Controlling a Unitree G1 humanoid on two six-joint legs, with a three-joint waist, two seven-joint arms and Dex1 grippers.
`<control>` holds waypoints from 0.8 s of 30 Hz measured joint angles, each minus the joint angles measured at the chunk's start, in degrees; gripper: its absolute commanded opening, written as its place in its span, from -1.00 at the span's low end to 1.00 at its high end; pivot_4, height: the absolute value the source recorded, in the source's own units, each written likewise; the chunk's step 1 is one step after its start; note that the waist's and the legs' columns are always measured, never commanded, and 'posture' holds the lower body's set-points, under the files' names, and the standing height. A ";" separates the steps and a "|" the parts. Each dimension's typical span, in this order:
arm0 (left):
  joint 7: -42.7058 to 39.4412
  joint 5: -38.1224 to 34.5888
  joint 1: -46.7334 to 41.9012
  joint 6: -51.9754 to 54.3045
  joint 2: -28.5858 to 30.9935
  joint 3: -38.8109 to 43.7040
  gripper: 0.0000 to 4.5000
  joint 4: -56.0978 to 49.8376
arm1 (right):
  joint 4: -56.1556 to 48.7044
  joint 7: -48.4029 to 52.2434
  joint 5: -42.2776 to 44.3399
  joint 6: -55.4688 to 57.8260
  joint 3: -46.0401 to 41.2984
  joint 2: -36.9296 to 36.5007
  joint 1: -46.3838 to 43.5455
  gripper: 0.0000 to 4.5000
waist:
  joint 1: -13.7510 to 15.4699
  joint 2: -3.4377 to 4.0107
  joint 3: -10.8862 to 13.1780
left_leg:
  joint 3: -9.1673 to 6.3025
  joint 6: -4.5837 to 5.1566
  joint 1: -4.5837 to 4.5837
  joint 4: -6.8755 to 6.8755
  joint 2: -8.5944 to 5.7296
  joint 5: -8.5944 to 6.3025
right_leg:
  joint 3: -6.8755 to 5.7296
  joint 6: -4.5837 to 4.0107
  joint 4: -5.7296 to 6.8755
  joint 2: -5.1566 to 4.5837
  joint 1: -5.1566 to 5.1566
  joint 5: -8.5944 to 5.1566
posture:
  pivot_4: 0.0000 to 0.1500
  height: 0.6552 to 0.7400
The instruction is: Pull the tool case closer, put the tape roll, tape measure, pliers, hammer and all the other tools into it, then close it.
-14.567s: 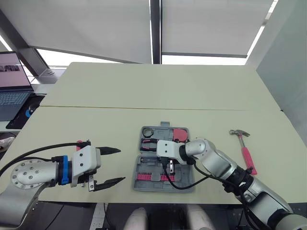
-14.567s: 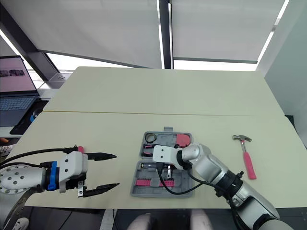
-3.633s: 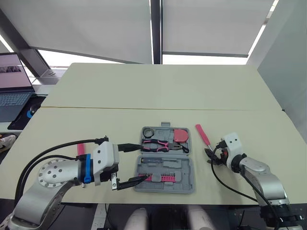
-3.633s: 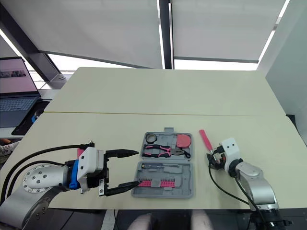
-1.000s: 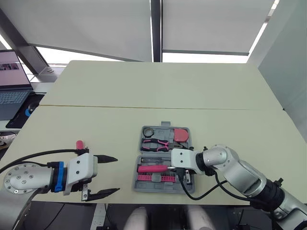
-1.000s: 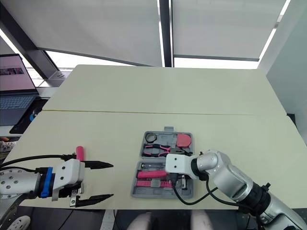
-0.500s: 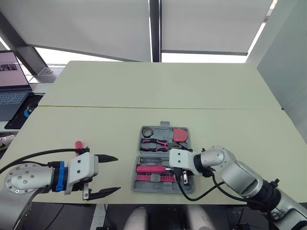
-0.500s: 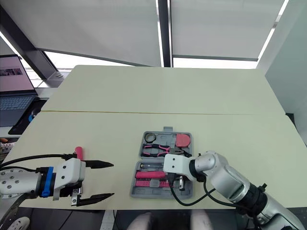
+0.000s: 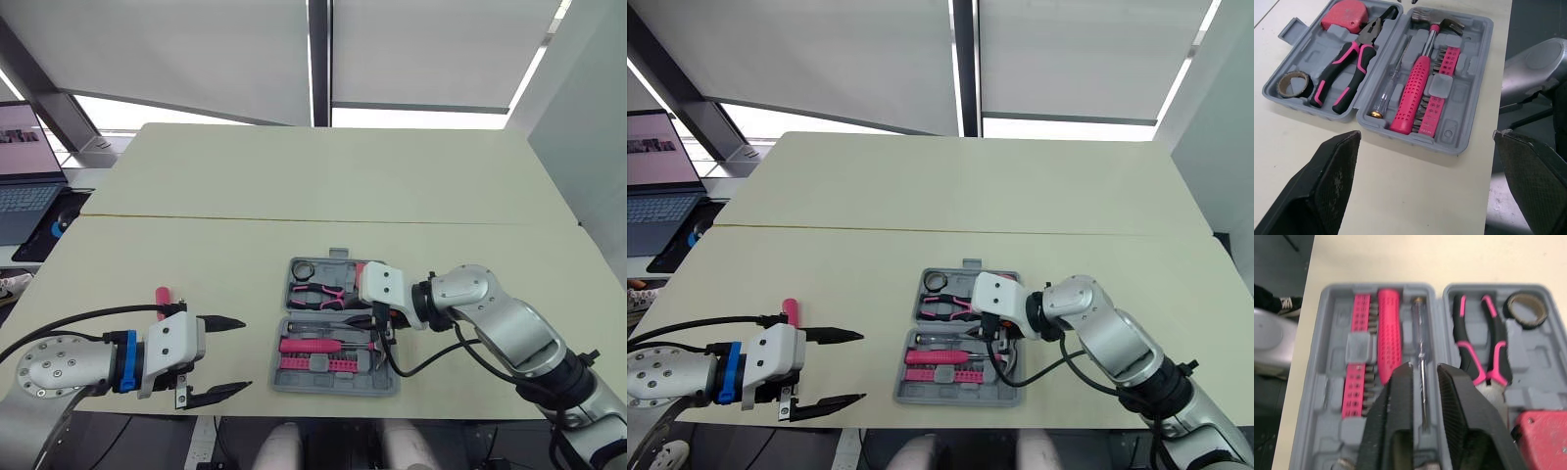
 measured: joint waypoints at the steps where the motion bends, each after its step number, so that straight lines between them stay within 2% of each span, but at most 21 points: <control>1: 0.00 0.00 -0.02 0.00 -0.02 0.00 1.00 -0.06 | 0.29 0.04 -0.14 -0.62 0.78 -0.04 0.55 -0.99 | -0.02 0.00 0.00 | 0.00 0.00 0.00 0.00 0.01 0.00 | 0.00 0.00 0.01 0.00 0.00 0.00 | 1.00 1.00; 9: 0.00 0.04 -0.01 -0.21 -0.48 -0.12 1.00 -1.00 | 3.26 -2.63 -4.30 -4.16 7.28 3.27 2.72 -0.99 | -0.18 -0.01 -0.01 | -0.02 -0.02 0.06 0.01 0.03 0.02 | 0.00 -0.01 0.14 0.03 0.00 0.01 | 1.00 1.00; 15: 0.00 0.09 -0.26 -0.23 -0.49 -0.74 1.00 -1.00 | 7.02 -4.71 -6.71 -4.93 9.45 7.34 1.69 -0.99 | -0.15 -0.03 -0.02 | -0.01 -0.04 0.08 0.03 0.02 0.03 | 0.00 -0.01 0.14 0.04 0.00 0.01 | 1.00 1.00; 24: 0.52 0.16 -0.10 -0.24 -0.90 -1.19 1.00 -1.01 | 11.66 -4.73 -8.81 -6.70 9.77 8.95 0.87 -0.99 | -0.12 -0.07 -0.09 | 0.00 -0.04 0.12 0.02 0.04 0.03 | 0.00 -0.01 0.15 0.04 0.02 0.01 | 1.00 1.00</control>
